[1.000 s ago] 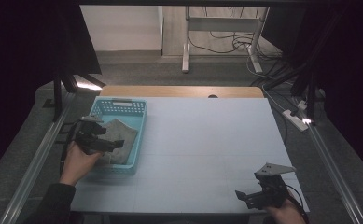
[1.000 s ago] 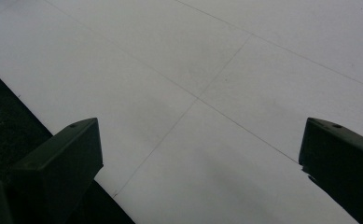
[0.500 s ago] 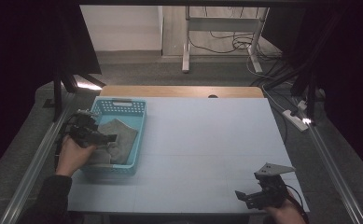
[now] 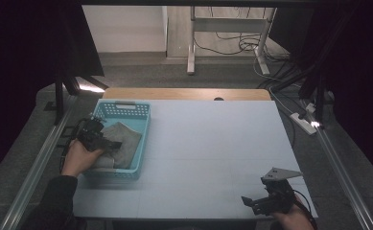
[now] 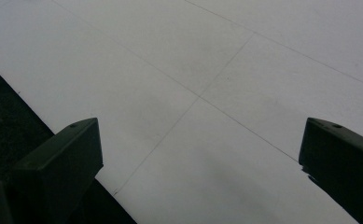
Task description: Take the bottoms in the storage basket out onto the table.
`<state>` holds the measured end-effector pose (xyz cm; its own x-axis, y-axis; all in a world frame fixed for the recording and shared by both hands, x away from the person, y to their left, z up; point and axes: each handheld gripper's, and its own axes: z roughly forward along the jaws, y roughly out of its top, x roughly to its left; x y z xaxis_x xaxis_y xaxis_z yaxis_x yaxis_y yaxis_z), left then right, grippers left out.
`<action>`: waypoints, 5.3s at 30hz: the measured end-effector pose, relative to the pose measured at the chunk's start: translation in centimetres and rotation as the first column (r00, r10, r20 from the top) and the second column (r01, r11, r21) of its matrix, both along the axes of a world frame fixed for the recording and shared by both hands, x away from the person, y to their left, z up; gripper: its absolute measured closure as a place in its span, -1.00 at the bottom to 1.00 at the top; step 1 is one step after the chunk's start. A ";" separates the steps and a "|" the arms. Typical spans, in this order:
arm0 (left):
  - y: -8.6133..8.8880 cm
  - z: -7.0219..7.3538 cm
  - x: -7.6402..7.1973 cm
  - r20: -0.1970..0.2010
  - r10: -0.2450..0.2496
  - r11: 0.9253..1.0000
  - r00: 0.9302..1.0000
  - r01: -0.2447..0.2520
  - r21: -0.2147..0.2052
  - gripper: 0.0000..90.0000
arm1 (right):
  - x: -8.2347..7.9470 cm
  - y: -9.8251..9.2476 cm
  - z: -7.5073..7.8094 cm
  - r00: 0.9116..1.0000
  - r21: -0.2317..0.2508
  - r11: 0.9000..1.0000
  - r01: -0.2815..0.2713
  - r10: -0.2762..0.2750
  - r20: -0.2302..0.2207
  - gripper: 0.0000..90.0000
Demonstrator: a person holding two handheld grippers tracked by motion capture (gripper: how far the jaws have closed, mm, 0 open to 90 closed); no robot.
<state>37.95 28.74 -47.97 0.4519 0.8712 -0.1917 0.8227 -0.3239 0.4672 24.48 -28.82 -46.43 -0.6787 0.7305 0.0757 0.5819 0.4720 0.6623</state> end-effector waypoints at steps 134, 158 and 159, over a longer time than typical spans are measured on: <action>-8.6 12.2 -2.3 0.399 -0.193 0.955 0.896 0.266 -0.134 0.40 | 0.0 0.1 0.0 1.000 -0.003 1.000 -0.011 0.011 0.000 -1.00; -15.0 12.2 -0.3 0.386 -0.309 0.922 0.869 0.374 -0.104 0.39 | 0.0 -0.1 0.0 1.000 0.013 1.000 -0.005 0.005 -0.001 -1.00; -15.3 12.2 -0.1 0.384 -0.312 0.920 0.869 0.377 -0.104 0.39 | 0.0 -0.1 0.0 1.000 0.013 1.000 -0.006 0.006 -0.001 -1.00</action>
<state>37.82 13.43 -35.79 0.7825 0.6157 -0.0932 0.4427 -0.4448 0.7786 24.51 -28.93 -46.45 -0.6830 0.7253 0.0858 0.5797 0.4669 0.6678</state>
